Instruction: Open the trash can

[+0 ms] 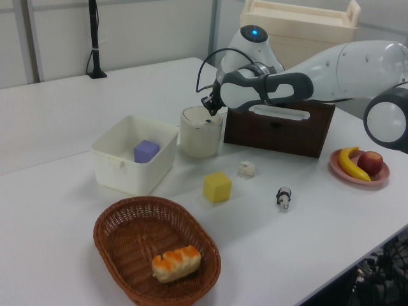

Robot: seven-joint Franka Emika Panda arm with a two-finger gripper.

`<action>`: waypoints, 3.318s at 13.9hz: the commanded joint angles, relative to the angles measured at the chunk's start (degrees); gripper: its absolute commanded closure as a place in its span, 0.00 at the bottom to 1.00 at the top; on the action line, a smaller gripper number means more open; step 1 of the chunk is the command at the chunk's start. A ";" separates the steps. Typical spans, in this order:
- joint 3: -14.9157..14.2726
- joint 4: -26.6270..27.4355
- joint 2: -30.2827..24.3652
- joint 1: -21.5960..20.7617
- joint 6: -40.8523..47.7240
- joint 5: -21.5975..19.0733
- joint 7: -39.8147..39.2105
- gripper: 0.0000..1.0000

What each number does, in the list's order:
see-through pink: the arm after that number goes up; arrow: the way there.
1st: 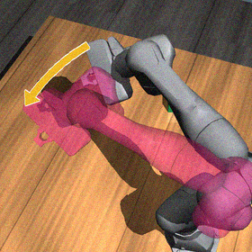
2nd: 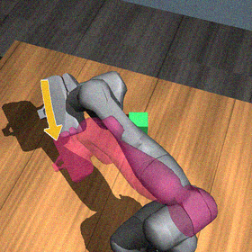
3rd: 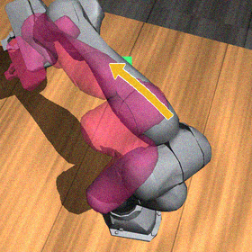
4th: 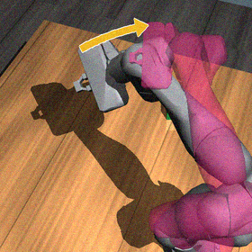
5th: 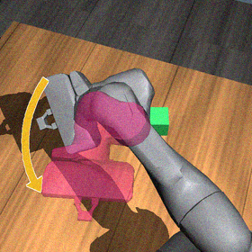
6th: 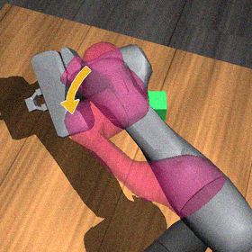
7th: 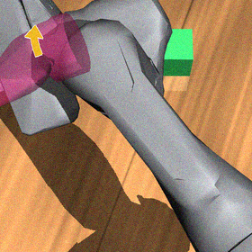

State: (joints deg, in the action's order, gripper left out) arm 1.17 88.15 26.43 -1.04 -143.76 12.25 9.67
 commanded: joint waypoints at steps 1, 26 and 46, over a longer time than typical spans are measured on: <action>-0.64 -0.96 0.72 -0.63 -1.08 1.11 0.09 1.00; 2.79 2.98 -9.27 4.11 -0.64 -5.20 1.14 1.00; -0.47 8.44 -29.33 1.30 42.42 -12.60 0.00 0.00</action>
State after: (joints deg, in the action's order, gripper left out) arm 1.07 94.86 -1.19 0.12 -102.01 1.53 10.41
